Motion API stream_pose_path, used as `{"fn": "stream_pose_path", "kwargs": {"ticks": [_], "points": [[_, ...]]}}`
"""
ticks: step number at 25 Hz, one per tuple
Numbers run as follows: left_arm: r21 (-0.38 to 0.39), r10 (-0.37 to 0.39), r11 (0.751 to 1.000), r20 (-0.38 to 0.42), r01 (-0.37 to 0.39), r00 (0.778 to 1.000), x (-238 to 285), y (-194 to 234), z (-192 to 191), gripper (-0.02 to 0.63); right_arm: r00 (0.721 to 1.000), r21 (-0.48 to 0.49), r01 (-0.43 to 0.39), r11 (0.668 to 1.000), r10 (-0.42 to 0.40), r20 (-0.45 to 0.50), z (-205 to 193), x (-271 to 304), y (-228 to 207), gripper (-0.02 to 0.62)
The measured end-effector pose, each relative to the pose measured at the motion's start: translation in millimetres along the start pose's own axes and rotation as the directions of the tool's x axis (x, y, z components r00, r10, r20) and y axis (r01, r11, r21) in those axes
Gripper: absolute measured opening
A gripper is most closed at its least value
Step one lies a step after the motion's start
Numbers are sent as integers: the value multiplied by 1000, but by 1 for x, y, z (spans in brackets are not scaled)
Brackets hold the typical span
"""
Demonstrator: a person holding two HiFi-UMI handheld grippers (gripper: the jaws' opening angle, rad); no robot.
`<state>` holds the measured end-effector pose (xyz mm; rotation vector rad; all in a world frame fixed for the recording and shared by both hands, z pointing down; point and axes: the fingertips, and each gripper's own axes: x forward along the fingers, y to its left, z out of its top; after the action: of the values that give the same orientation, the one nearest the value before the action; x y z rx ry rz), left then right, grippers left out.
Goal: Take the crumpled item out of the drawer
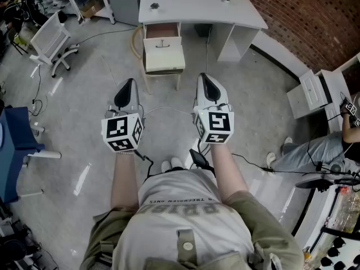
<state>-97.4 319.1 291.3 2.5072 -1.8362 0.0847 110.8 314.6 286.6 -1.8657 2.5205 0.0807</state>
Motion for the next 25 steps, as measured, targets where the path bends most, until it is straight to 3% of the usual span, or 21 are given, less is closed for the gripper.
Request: {"fn": "stream_pose_path", "kwargs": {"ticks": [25], "points": [[2, -3, 1000, 0, 3, 1000, 31, -16, 8, 8, 1000, 3, -10, 1000, 10, 5, -1, 15, -26, 2]]}}
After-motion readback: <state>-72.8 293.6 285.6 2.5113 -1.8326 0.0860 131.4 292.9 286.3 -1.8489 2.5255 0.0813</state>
